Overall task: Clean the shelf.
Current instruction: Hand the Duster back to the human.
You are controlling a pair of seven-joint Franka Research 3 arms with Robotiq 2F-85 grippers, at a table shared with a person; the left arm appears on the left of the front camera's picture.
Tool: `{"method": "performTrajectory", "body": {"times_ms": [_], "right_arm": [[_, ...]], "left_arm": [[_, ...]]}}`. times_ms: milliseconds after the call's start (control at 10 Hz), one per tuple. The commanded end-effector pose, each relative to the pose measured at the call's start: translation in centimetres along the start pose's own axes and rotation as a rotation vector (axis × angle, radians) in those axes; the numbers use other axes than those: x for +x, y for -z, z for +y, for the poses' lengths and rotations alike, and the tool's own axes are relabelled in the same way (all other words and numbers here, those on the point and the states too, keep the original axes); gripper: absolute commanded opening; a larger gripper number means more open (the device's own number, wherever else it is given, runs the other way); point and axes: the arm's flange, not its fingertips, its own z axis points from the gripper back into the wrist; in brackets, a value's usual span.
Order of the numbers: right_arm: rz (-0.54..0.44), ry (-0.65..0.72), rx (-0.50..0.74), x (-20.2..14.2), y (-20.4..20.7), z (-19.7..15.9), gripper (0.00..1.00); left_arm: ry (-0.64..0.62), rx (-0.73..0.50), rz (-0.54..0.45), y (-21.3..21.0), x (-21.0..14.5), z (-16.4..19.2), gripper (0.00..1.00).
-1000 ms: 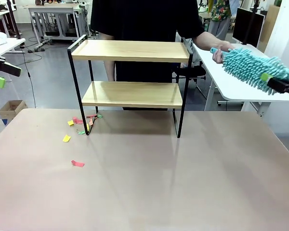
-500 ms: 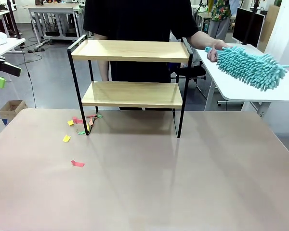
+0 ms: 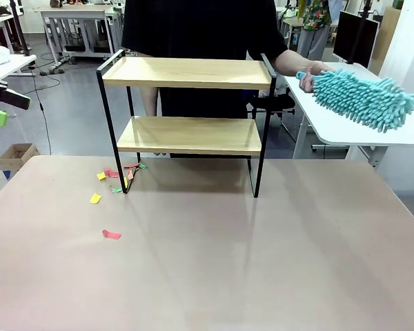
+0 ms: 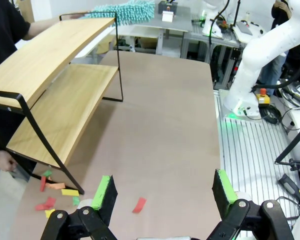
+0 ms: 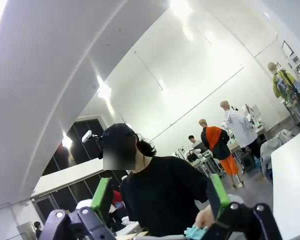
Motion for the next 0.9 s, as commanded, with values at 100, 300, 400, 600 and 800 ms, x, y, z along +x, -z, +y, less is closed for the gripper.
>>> {"method": "performTrajectory", "body": {"times_ms": [100, 300, 400, 600, 800], "right_arm": [[0.002, -0.016, 0.009, -0.07, 0.37, 0.9, 1.0], [0.002, -0.016, 0.009, -0.07, 0.37, 0.9, 1.0], [0.002, -0.016, 0.009, -0.07, 0.37, 0.9, 1.0], [0.002, -0.016, 0.009, -0.07, 0.37, 0.9, 1.0], [0.002, -0.016, 0.009, -0.07, 0.37, 0.9, 1.0]], "left_arm": [[0.011, -0.003, -0.019, 0.05, 0.18, 0.0, 1.0], [0.011, -0.003, -0.019, 0.05, 0.18, 0.0, 1.0], [0.011, -0.003, -0.019, 0.05, 0.18, 0.0, 1.0], [0.011, -0.003, -0.019, 0.05, 0.18, 0.0, 1.0], [0.011, -0.003, -0.019, 0.05, 0.18, 0.0, 1.0]]}}
